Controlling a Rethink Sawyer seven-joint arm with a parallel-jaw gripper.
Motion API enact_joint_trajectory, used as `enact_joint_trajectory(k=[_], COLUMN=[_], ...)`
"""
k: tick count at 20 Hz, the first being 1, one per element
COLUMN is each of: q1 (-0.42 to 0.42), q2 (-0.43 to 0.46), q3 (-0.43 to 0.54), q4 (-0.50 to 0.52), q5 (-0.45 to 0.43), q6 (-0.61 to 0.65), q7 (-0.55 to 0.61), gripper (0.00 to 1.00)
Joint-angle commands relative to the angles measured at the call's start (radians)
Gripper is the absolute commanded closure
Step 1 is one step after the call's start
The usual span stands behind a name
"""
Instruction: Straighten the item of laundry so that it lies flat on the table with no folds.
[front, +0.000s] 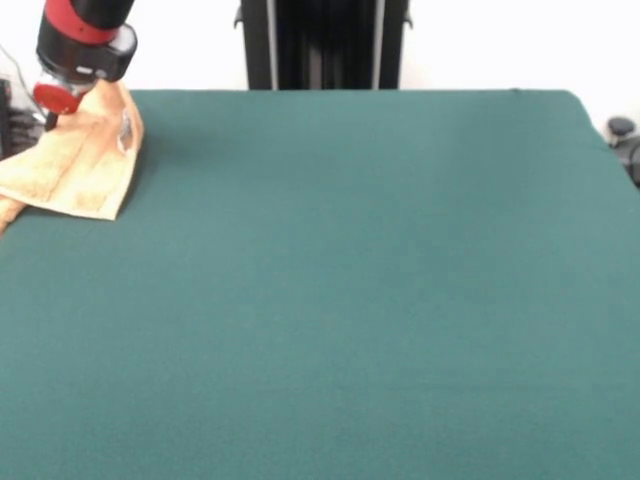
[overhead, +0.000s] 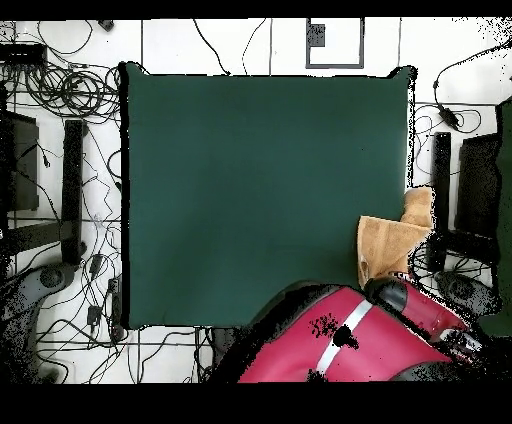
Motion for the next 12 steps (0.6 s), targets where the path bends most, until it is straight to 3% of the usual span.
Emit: enact_joint_trajectory(k=[1, 12], q1=[-0.006, -0.067], q2=[0.064, 0.065], q3=[0.167, 0.145], q4=[-0.043, -0.024], q5=[0.052, -0.060], q6=[0.021, -0.046], q7=[0.068, -0.011], gripper=[0.00, 0.00])
